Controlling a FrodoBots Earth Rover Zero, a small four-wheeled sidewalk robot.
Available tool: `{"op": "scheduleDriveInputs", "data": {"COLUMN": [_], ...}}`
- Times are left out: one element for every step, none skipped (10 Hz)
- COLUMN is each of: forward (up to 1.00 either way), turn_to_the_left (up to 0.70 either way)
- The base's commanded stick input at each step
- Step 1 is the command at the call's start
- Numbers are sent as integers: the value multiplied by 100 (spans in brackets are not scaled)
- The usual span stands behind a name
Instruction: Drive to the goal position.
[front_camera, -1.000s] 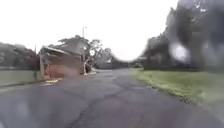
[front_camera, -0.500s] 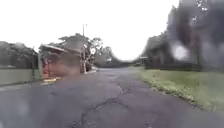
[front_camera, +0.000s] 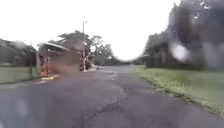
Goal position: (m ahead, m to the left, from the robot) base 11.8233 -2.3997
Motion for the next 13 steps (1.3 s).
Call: {"op": "scheduleDriveInputs", "data": {"forward": [70, 70, 70, 70, 70, 70, 70, 70, 70, 70, 70, 70, 70], "turn_to_the_left": [1, 1, 1, 1, 1, 2, 2, 2, 2, 2, 2, 2, 2]}}
